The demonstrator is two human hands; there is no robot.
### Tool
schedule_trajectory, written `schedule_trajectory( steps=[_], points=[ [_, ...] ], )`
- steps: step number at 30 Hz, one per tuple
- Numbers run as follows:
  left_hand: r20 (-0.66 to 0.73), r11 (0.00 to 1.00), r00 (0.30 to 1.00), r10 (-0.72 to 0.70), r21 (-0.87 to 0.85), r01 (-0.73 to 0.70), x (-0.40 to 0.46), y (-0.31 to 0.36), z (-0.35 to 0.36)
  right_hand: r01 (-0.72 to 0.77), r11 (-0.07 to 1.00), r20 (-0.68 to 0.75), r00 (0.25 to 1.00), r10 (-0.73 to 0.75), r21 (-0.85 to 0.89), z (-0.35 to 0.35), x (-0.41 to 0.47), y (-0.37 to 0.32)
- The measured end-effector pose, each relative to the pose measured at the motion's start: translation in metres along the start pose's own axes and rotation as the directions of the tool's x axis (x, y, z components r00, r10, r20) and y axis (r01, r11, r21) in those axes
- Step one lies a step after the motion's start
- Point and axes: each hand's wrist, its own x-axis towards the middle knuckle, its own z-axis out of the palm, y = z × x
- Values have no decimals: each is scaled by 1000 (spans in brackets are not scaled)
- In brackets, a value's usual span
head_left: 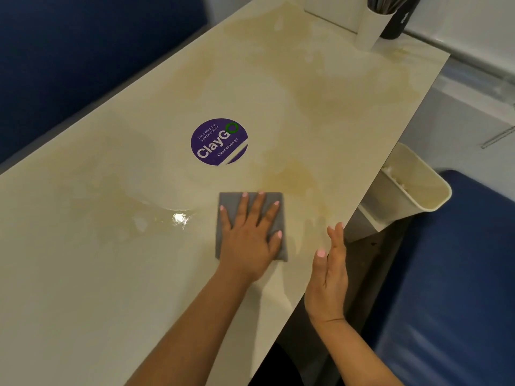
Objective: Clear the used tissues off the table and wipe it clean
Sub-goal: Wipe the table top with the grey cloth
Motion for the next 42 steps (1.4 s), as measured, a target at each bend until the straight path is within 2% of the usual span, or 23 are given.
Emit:
schedule_trajectory(
  steps=[3,6,10,14,17,19,23,28,33,36,39,42],
  points=[
    [-34,1000,999,-15,-20,14,-34,-3,6,1,1000,16,1000,-1,-25,1,0,1],
    [3,997,999,48,-56,-47,-53,18,5,33,998,14,999,-32,-61,6,-1,5],
    [31,990,990,137,-28,-136,-25,26,3,25,997,38,999,-22,-72,11,-3,4],
    [89,999,996,28,23,-30,12,-5,-4,-5,996,54,999,9,-89,12,-3,0],
    [2,994,995,-104,-25,104,-1,-34,-6,-59,994,76,995,66,-92,11,-3,-6],
    [-54,990,989,-141,-31,139,-26,-40,-1,-55,992,77,995,64,-113,11,-3,-7],
    [-31,994,995,-95,-59,93,-57,-12,2,-30,989,65,997,40,-147,16,-3,-7],
    [-17,999,1000,-10,-42,9,-23,-21,1,-46,985,56,997,57,-169,19,-3,-10],
    [-50,964,963,-264,-21,263,-15,-85,-8,-88,982,52,994,97,-166,22,-2,-14],
    [-67,942,940,-335,-30,334,-45,-97,-10,-103,974,45,992,114,-200,22,-3,-15],
    [-50,948,947,-319,-39,317,-59,-78,-9,-107,966,14,993,113,-237,24,-2,-14],
    [-46,979,978,-201,-37,200,-44,-74,-10,-111,950,-15,994,111,-290,28,-1,-12]
  ],
)
